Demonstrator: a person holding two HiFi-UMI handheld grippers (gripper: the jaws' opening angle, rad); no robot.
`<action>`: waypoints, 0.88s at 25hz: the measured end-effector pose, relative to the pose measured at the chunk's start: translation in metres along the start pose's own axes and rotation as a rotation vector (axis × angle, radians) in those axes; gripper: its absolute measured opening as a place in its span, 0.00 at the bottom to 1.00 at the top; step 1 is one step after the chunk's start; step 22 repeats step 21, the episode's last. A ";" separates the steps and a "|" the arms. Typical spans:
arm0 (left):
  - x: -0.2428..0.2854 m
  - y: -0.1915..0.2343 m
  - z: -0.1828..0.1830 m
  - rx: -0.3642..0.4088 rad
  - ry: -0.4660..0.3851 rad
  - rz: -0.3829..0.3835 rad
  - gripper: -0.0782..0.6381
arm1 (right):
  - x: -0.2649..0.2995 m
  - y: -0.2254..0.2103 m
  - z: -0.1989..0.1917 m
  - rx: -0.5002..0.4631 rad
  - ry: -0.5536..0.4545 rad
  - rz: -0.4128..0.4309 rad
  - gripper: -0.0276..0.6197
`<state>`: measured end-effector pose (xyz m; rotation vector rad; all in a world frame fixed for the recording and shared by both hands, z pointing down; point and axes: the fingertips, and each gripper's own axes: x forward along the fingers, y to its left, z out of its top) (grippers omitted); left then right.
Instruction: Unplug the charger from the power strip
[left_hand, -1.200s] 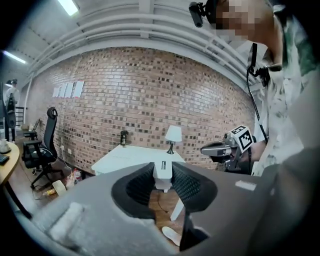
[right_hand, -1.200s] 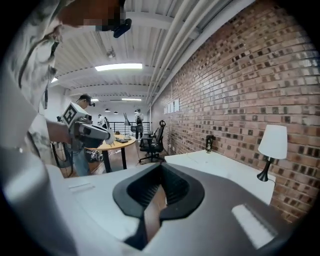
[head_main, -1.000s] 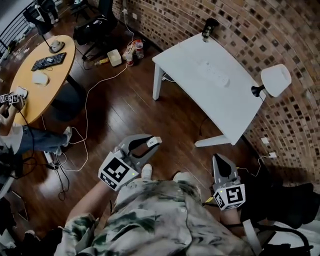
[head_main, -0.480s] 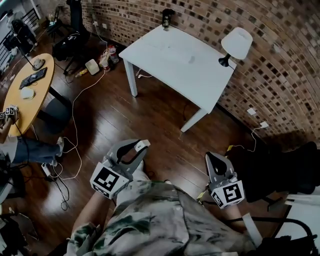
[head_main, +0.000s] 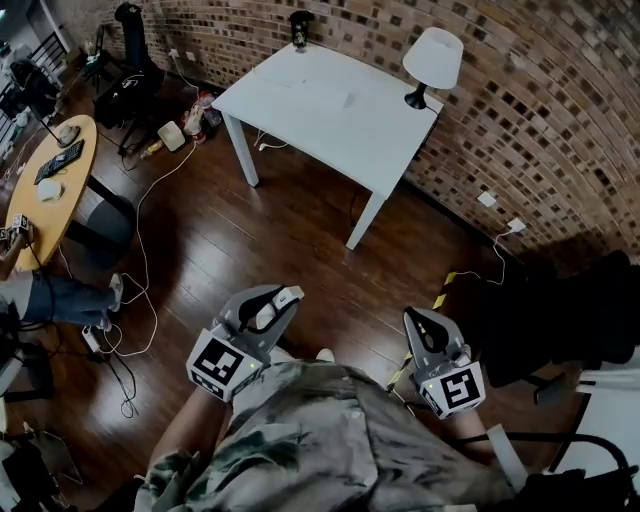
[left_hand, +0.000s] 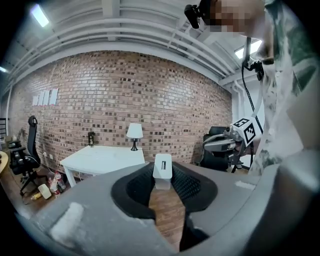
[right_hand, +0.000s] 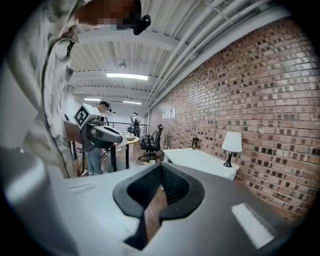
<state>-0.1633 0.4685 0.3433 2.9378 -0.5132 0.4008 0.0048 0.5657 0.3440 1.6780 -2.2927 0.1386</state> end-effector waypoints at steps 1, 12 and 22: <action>0.001 -0.005 0.001 0.007 0.000 -0.002 0.26 | -0.004 0.000 -0.001 -0.005 -0.002 -0.001 0.05; 0.001 -0.042 0.007 0.049 -0.012 -0.009 0.26 | -0.035 0.007 -0.004 -0.029 -0.036 0.009 0.05; 0.009 -0.050 0.005 0.066 0.003 -0.024 0.26 | -0.040 0.005 -0.011 -0.014 -0.041 0.009 0.05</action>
